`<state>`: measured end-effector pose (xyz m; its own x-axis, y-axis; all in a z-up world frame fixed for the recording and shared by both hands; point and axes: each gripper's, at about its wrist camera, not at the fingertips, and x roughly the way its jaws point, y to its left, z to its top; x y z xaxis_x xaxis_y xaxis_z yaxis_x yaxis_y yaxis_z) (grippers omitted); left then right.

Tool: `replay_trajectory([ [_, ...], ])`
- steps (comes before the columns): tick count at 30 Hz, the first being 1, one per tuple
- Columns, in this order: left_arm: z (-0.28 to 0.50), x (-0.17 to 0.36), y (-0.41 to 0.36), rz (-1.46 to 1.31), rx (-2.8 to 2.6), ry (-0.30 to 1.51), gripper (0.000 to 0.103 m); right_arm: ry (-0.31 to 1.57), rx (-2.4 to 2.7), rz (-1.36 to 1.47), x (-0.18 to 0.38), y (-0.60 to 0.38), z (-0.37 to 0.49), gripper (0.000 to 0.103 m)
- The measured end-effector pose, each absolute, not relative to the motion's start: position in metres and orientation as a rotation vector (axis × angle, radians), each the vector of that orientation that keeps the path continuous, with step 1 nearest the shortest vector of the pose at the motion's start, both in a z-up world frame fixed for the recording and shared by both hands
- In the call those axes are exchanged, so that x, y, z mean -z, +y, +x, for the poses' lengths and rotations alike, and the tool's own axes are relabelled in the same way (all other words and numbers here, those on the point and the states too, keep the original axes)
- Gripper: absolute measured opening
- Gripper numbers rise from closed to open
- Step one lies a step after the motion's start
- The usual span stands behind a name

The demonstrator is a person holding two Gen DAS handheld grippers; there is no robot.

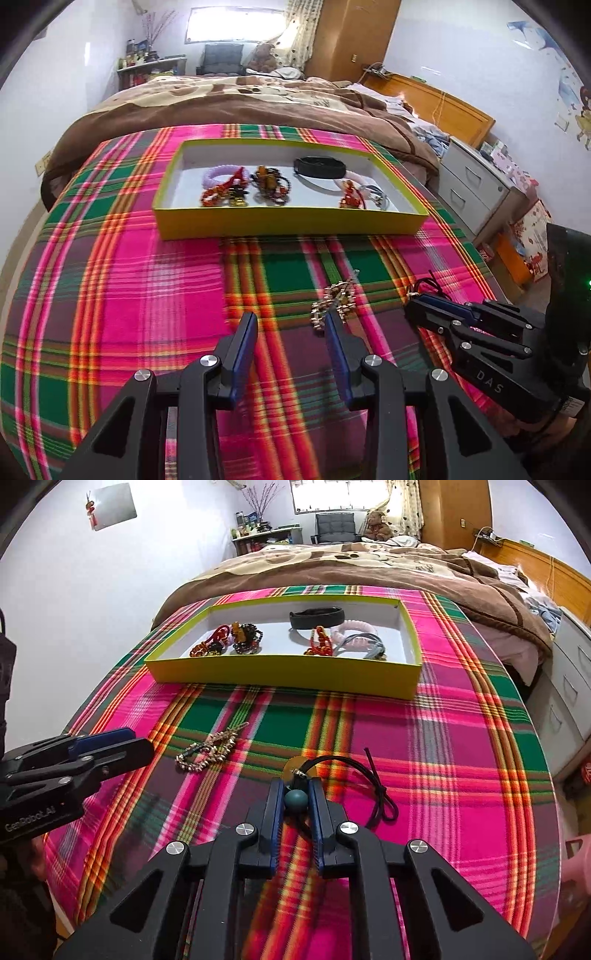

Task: Organize jewelry
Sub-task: 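Close the right tool on the black cord necklace with teal bead, then grasp the gold chain bracelet with the left tool and lift it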

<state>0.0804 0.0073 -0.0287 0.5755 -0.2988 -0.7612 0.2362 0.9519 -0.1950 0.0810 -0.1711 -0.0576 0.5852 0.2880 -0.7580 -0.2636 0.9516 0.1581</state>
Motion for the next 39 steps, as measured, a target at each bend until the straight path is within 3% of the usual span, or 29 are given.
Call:
replay_trajectory([
  [39,0.104,0.045,-0.068,0.107,0.293,0.937,0.037,0.869,-0.312,0.082,0.052,-0.208,0.078,0.014],
])
